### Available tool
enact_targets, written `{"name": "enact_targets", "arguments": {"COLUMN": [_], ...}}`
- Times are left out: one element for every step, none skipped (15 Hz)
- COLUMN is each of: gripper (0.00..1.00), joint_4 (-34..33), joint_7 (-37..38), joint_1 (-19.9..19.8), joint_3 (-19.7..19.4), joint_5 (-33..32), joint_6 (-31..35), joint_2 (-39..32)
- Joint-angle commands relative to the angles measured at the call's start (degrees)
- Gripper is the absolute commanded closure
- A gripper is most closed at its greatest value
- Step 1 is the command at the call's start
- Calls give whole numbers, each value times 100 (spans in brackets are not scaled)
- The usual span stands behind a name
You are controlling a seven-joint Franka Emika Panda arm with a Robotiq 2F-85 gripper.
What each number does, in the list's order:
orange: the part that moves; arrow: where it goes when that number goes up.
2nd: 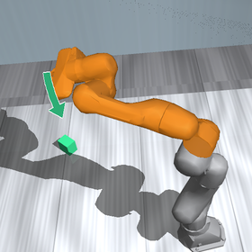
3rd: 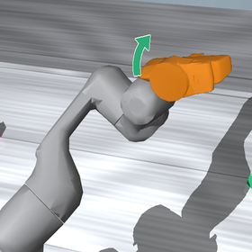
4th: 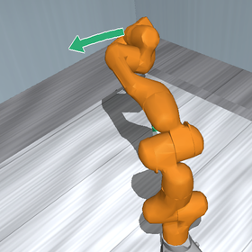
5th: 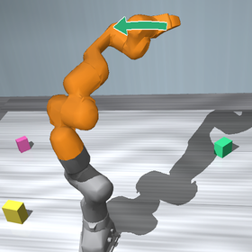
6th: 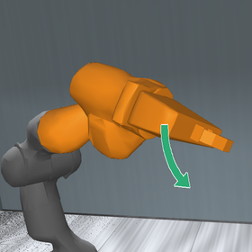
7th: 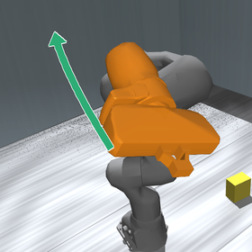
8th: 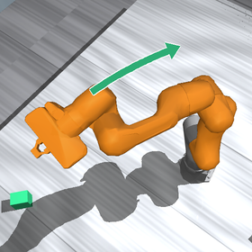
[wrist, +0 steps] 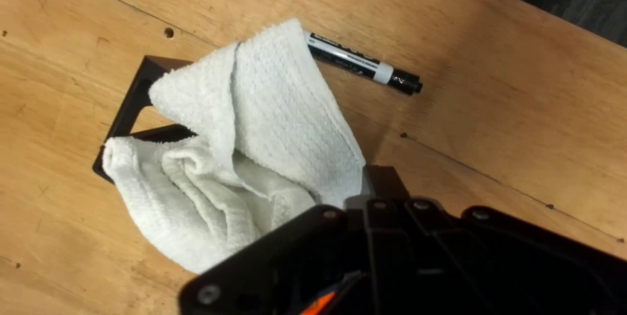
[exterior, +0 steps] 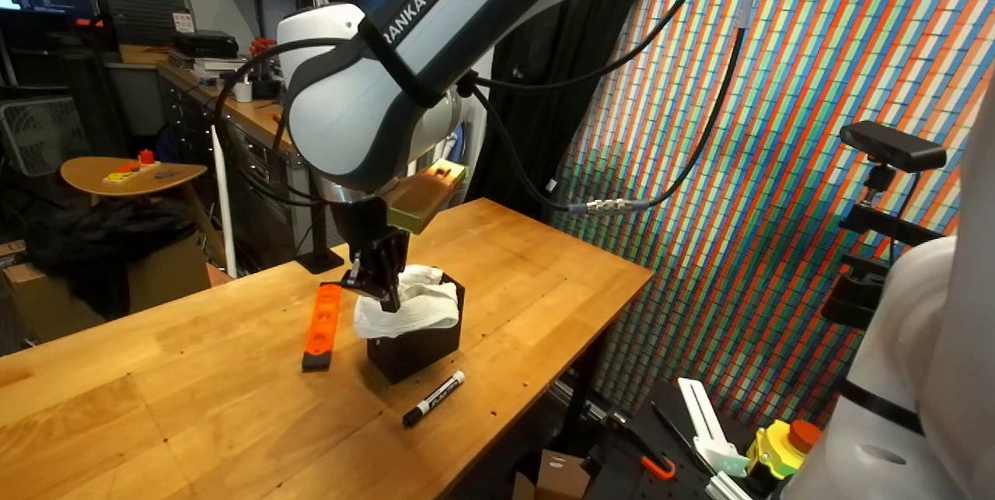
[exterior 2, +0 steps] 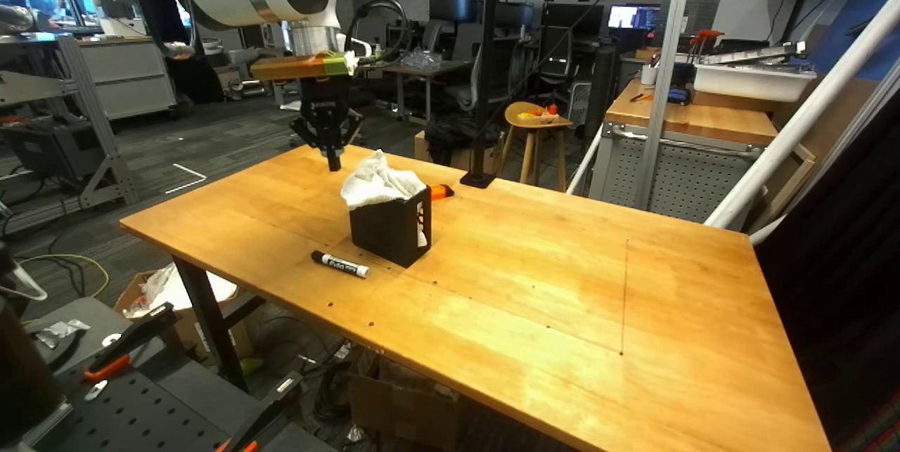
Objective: Put the towel in the box
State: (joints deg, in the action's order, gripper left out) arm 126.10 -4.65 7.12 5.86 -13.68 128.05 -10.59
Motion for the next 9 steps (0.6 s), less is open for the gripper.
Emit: {"name": "enact_targets", "arguments": {"gripper": [98,98,98,98,98,98,98,98,98], "joint_4": [275,333,394,480,576,671,781,877,967], "joint_7": [-178,-233,-301,-342,-384,-417,-455,-510,-528], "joint_1": [6,11,13,28,44,63,91,106,123], "joint_3": [-31,-31,-28,-22,-10,5,31,56,78], "joint_5": [-389,-524,-652,-816,-985,-1170,-1380,-1568,-1744], "joint_6": [-84,-96,-94,-70,-35,0,40,82,125], "joint_2": [225,249,276,336,408,482,566,637,696]}}
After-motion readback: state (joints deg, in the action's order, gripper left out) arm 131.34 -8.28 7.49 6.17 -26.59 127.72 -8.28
